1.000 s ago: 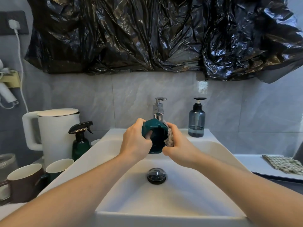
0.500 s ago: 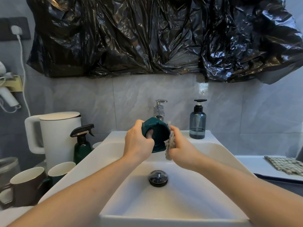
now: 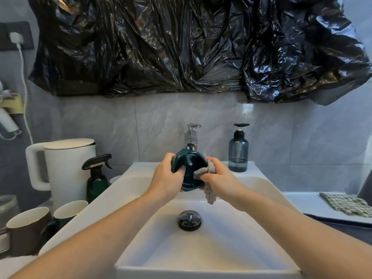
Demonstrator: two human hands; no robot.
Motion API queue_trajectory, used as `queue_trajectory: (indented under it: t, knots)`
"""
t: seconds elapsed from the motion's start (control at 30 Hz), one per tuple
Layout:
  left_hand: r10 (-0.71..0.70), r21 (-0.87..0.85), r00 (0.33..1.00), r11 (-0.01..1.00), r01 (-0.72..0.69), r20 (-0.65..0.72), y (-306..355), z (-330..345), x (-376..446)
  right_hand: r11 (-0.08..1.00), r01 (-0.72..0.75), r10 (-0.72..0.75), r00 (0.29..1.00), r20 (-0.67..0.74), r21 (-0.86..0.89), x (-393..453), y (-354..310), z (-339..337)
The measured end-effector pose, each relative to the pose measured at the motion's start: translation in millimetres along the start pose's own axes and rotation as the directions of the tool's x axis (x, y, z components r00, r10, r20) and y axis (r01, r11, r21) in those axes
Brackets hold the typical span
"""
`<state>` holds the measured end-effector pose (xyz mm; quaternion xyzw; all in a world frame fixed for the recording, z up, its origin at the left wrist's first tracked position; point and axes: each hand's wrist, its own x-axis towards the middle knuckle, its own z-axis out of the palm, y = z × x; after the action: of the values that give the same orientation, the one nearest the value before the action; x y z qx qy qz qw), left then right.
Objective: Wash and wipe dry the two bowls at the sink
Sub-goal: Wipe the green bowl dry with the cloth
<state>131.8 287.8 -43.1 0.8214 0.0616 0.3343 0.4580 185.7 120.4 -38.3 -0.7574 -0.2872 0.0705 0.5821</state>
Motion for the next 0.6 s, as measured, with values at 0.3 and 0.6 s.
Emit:
queue_trajectory:
  t: [0.3,0.6]
  knots:
    - [-0.022,0.283,0.999,0.959,0.011,0.036,14.4,-1.3,-6.7,0.977,0.156,-0.158,0.987,0.0,-0.147,-6.2,1.0,-2.5]
    - [0.07,0.277,0.995,0.96,-0.049,-0.069,3.0,-3.1,-16.5,0.898,0.306,-0.307,0.95,0.048,-0.317,-13.1,-6.8,6.1]
